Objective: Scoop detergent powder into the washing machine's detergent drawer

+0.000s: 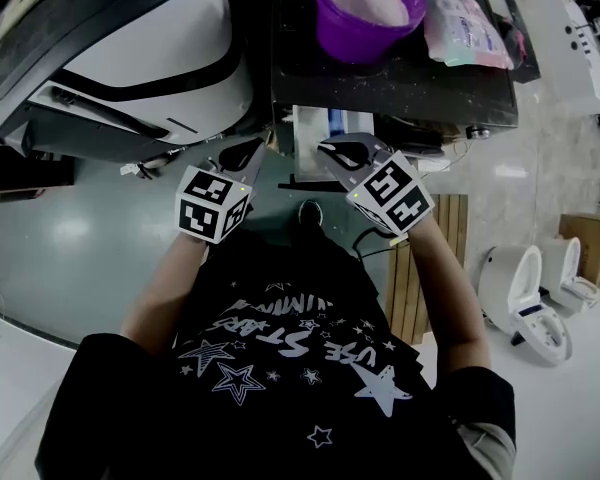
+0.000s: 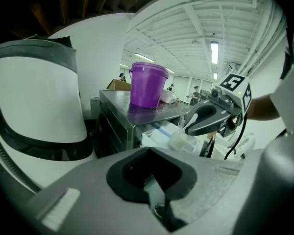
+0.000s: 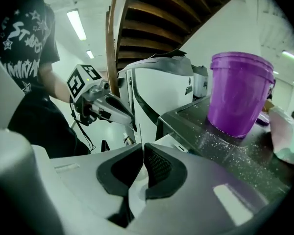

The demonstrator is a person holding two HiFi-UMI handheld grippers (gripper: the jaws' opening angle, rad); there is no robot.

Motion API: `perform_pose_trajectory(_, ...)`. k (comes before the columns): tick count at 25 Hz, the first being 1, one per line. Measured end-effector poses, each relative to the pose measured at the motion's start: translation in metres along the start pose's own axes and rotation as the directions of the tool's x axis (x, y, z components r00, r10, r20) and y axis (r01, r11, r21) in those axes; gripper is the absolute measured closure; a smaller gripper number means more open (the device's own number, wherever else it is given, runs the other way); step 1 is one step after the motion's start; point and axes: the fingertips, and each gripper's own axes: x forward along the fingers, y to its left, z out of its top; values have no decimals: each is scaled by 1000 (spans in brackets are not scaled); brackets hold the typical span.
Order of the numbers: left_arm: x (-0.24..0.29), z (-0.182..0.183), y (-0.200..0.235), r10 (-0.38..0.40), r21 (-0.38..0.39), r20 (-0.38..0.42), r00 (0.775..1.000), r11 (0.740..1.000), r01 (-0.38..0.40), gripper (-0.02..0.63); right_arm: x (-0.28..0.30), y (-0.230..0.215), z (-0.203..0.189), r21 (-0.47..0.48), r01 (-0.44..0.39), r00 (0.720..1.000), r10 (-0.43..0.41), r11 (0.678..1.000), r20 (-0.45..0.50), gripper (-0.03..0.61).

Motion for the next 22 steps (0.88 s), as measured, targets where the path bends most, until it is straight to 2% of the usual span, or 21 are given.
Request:
perform_pose_trajectory(8, 1, -2, -2, -20, 7, -5, 1000, 1000, 20, 614, 6, 17, -10, -224, 30, 998, -43, 974, -51, 543)
perform_pose_trajectory(12, -1, -2, 1, -24, 12, -12, 1000, 1000, 24, 614, 7, 20, -13, -361, 67, 993, -99, 930, -71, 543)
perform_pose_trajectory(22, -3, 1, 7, -52, 34, -12, 999, 998, 52, 614, 7, 22, -8, -567, 168, 973, -227, 807, -35, 543)
